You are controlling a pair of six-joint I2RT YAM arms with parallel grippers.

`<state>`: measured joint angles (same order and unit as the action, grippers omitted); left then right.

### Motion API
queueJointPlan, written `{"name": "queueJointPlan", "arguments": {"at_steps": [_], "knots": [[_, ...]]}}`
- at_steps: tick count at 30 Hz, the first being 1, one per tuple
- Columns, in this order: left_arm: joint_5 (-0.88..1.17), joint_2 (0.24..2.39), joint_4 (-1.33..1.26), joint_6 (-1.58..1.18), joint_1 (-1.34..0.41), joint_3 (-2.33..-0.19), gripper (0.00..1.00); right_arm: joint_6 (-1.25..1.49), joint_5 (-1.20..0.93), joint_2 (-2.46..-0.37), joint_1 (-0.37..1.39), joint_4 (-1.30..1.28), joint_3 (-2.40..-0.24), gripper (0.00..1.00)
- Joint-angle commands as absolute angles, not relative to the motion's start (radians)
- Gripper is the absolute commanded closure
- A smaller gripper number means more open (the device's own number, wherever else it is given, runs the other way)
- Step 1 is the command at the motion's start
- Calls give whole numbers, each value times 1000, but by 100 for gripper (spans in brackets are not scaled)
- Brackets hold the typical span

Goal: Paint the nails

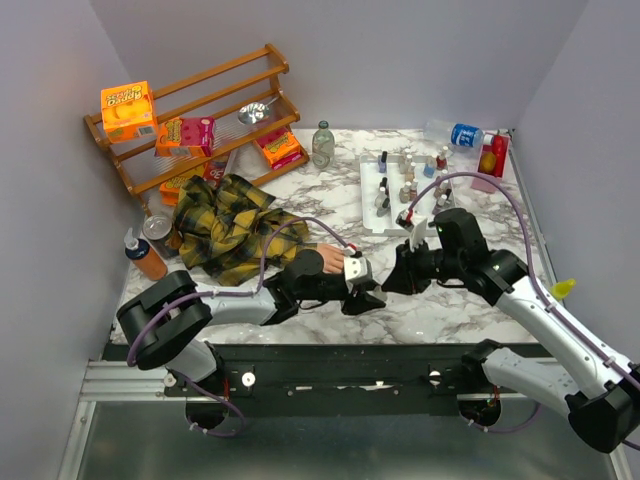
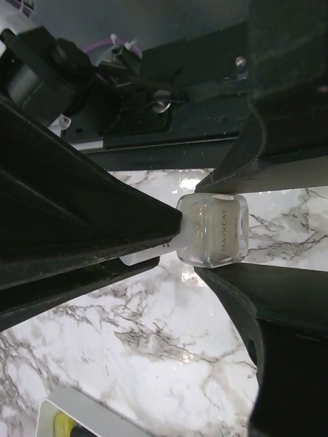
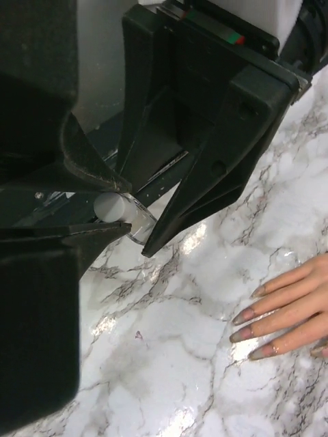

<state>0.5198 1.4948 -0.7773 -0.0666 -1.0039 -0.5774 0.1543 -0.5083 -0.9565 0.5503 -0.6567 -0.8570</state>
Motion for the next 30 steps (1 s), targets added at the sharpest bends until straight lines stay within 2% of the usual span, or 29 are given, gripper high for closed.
{"name": "queueJointPlan", "arguments": {"at_steps": [1,2,5,12,14,18,30], "knots": [[692,1453,-844,-126,-1011,-558,90,153,-516,-945,552,-538,-864,64],[668,1454,-812,-108,-1012,-567,91,167,-482,-943,552,-538,-865,54],[522,1471,-736,-87,-1012,-598,93,228,-380,-953,552,-534,-885,41],[171,1489,-687,-107,-1020,-630,92,347,-229,-971,552,-514,-913,40],[123,1502,-666,-117,-1020,-647,93,362,-230,-959,552,-483,-884,35],[57,1522,-657,-149,-1022,-670,93,419,-226,-939,554,-393,-824,36],[57,1531,-683,-155,-1022,-672,93,492,-176,-951,552,-261,-742,44]]}}
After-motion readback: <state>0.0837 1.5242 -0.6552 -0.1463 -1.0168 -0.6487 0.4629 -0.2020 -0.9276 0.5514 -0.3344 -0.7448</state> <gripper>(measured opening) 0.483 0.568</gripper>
